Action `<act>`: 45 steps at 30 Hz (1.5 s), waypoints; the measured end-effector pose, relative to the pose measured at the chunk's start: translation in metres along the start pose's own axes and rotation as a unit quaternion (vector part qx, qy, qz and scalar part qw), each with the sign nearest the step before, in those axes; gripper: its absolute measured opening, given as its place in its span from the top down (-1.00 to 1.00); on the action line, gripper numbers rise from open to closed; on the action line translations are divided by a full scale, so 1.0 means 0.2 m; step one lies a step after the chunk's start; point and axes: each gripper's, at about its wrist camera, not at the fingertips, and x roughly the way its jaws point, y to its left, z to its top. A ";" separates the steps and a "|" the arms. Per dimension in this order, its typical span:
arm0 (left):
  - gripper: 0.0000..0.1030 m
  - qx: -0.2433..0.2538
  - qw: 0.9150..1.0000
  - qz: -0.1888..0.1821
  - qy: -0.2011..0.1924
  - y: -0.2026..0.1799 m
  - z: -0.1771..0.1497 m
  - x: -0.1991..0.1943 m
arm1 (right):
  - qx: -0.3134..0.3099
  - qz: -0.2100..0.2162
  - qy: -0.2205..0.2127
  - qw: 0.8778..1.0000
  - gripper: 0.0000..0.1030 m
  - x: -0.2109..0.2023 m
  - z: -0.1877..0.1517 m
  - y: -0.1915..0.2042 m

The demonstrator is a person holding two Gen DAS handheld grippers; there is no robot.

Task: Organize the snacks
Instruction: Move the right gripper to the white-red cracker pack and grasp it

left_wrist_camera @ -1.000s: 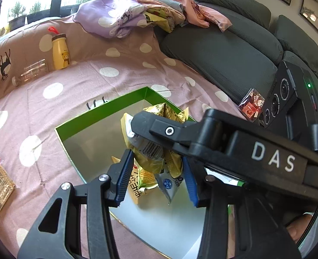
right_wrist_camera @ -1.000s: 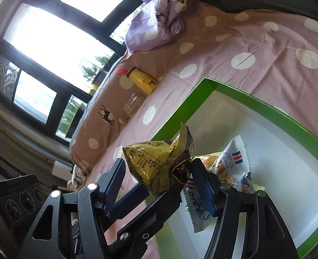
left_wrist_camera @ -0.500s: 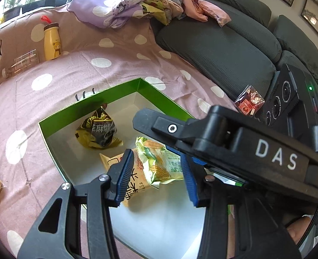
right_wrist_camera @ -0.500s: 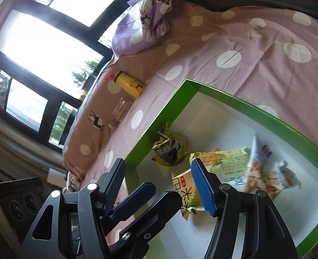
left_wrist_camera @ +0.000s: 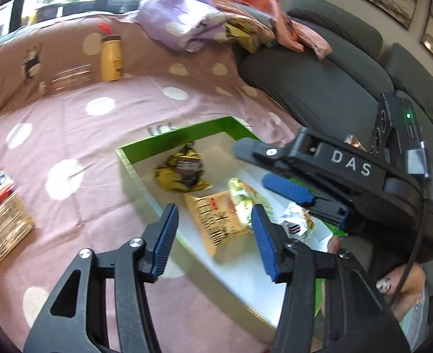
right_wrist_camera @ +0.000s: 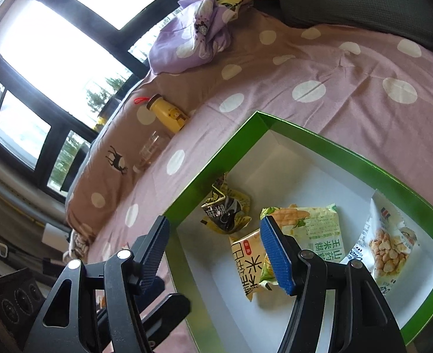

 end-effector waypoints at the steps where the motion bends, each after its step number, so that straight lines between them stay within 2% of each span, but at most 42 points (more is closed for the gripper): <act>1: -0.18 -0.010 1.000 0.006 -0.005 0.04 -0.02 -0.04 | -0.003 -0.004 -0.001 1.000 -0.28 0.00 0.00 0.01; 3: -0.32 -0.025 0.999 0.022 -0.013 0.12 -0.05 -0.11 | -0.007 -0.015 -0.004 1.000 -0.28 0.00 -0.01 0.04; 6: -0.38 -0.046 0.997 0.058 -0.026 0.24 -0.11 -0.23 | -0.027 -0.033 -0.007 0.999 -0.40 0.01 -0.02 0.09; 9: -0.51 -0.075 0.992 0.097 -0.038 0.37 -0.18 -0.35 | -0.049 -0.034 -0.007 0.998 -0.67 0.02 -0.03 0.14; 10: -0.59 -0.086 0.989 0.111 -0.042 0.42 -0.20 -0.39 | -0.054 -0.034 -0.006 0.998 -0.75 0.02 -0.04 0.16; 12: -0.71 -0.105 0.984 0.139 -0.049 0.50 -0.24 -0.46 | -0.063 -0.038 -0.006 0.997 -0.77 0.03 -0.05 0.20; 17: -0.80 -0.153 0.964 0.207 -0.067 0.69 -0.33 -0.60 | -0.094 -0.050 -0.006 0.994 -0.78 0.06 -0.10 0.29; 19: -0.99 -0.169 0.956 0.227 -0.074 0.75 -0.37 -0.64 | -0.107 -0.055 -0.004 0.993 -0.78 0.08 -0.12 0.33; 26: -0.99 -0.202 0.939 0.261 -0.092 0.89 -0.44 -0.72 | -0.160 -0.068 -0.005 0.985 -0.78 0.13 -0.21 0.46; 29: -0.99 -0.222 0.935 0.262 -0.094 0.94 -0.46 -0.74 | -0.177 -0.070 0.007 0.982 -0.78 0.17 -0.25 0.51; 32: -0.99 -0.235 0.925 0.283 -0.098 0.97 -0.47 -0.77 | -0.204 -0.077 0.011 0.976 -0.78 0.20 -0.30 0.58; 35: -0.99 -0.229 0.922 0.297 -0.097 0.98 -0.48 -0.80 | -0.230 -0.079 0.015 0.970 -0.78 0.23 -0.36 0.63; 38: -0.99 -0.234 0.915 0.313 -0.098 1.02 -0.49 -0.82 | -0.251 -0.077 0.023 0.965 -0.78 0.25 -0.40 0.68; 45: -0.99 -0.255 0.911 0.308 -0.096 1.07 -0.51 -0.86 | -0.290 -0.067 0.037 0.954 -0.78 0.28 -0.50 0.77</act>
